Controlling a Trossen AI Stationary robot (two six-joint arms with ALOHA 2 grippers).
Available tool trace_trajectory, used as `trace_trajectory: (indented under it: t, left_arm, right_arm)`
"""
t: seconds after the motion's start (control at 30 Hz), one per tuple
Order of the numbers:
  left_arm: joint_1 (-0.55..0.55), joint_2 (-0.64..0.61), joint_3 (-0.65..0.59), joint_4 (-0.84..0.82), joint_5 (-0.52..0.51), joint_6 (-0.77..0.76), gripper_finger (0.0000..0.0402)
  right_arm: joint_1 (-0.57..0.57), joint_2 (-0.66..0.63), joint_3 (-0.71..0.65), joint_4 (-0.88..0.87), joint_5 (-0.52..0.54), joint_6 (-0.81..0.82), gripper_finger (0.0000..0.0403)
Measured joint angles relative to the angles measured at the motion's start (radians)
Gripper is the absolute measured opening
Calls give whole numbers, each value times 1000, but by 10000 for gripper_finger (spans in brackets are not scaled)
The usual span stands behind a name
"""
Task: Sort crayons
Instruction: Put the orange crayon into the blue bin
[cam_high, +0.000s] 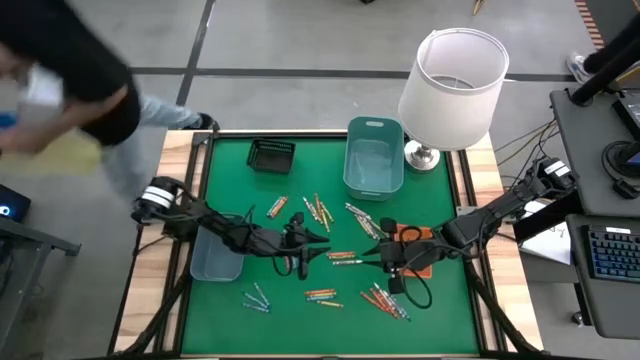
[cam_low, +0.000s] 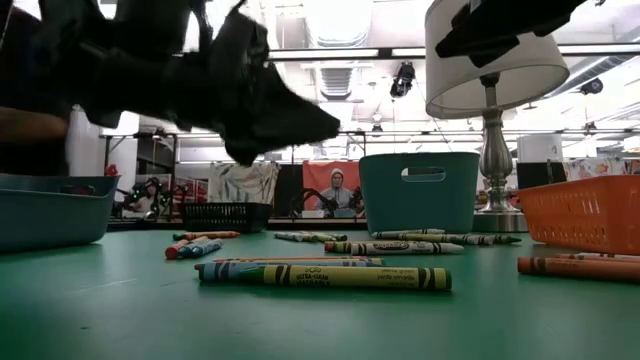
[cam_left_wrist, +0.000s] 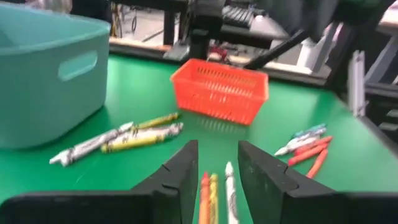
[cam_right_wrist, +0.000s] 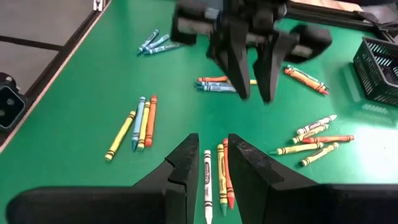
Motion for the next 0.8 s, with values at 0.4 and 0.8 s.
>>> trace_trajectory:
  t: [0.4, 0.8]
  left_arm:
    - [13, 96, 169, -234, 0, 57, 97]
    - [15, 102, 234, -444, 5, 70, 97]
  right_arm:
    - [0, 0, 0, 33, 2, -6, 69]
    - [0, 0, 0, 34, 2, 4, 68]
